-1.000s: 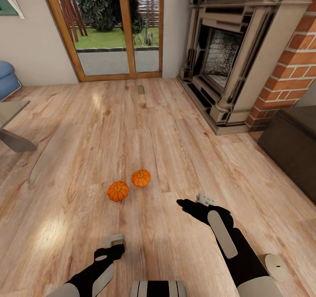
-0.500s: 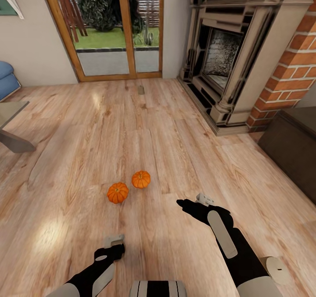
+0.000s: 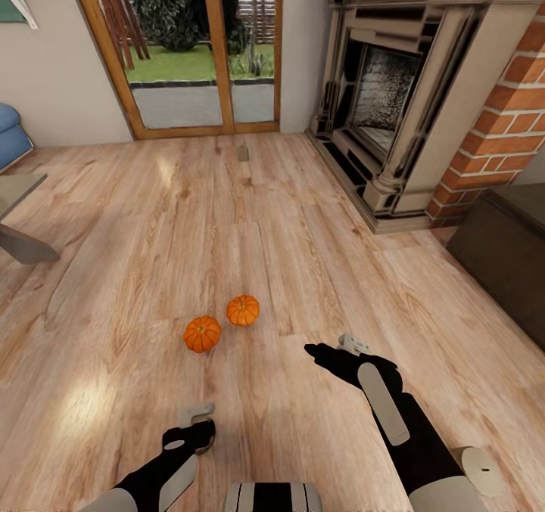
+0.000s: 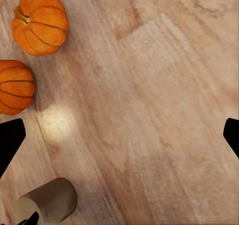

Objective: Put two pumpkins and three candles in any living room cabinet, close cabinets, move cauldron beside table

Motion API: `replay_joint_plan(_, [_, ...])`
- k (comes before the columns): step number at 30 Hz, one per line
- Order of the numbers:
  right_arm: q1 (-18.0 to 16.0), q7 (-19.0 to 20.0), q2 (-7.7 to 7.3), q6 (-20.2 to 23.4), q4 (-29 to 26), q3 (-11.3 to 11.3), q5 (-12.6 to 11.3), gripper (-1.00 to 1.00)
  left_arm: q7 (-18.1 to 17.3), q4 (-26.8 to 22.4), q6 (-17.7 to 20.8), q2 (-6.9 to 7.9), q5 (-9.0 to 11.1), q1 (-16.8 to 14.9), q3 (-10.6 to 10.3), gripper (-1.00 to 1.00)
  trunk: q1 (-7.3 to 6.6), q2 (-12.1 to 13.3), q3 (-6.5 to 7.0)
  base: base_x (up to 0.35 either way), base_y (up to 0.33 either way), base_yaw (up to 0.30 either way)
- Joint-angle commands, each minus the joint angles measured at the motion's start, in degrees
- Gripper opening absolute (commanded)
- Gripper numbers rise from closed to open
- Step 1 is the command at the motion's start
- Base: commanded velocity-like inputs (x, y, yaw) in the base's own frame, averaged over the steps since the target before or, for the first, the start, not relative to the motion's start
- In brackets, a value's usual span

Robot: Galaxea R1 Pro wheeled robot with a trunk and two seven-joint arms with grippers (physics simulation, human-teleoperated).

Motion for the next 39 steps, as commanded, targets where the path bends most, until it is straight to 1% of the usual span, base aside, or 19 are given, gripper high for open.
replay_joint_plan(1, [0.0,-0.6,0.00,0.1,-0.1,0.0,-0.6,1.00,0.4,-0.1,-0.2,0.04,0.6,0.0,-0.5,1.00,0.01,0.0,-0.27,0.000,0.000,0.000])
replay_joint_plan(2, [0.0,-0.6,0.00,0.1,-0.1,0.0,-0.6,1.00,0.4,-0.1,-0.2,0.06,0.6,0.0,-0.5,1.00,0.04,0.0,-0.49,0.000,0.000,0.000])
replay_joint_plan(11, [0.0,-0.6,0.00,0.1,-0.1,0.0,-0.6,1.00,0.4,-0.1,-0.2,0.03,0.6,0.0,-0.5,1.00,0.04,0.0,-0.49,0.000,0.000,0.000])
replay_joint_plan(14, [0.0,-0.6,0.00,0.1,-0.1,0.0,-0.6,1.00,0.4,-0.1,-0.2,0.02,0.6,0.0,-0.5,1.00,0.11,-0.1,-1.16,0.000,0.000,0.000])
replay_joint_plan(23, [0.0,-0.6,0.00,0.1,-0.1,0.1,-0.6,1.00,0.4,-0.1,-0.2,0.03,0.6,0.0,-0.5,1.00,0.11,-0.1,-1.16,0.000,0.000,0.000])
replay_joint_plan(27, [0.0,-0.6,0.00,0.1,-0.1,0.1,-0.6,1.00,0.4,-0.1,-0.2,0.02,0.6,0.0,-0.5,1.00,0.22,-0.1,-2.04,0.000,0.000,0.000])
replay_joint_plan(39, [0.0,-0.6,0.00,0.1,0.0,0.0,-0.6,1.00,0.4,-0.1,-0.2,0.06,0.6,0.0,-0.5,1.00,0.22,-0.1,-2.04,0.000,0.000,0.000])
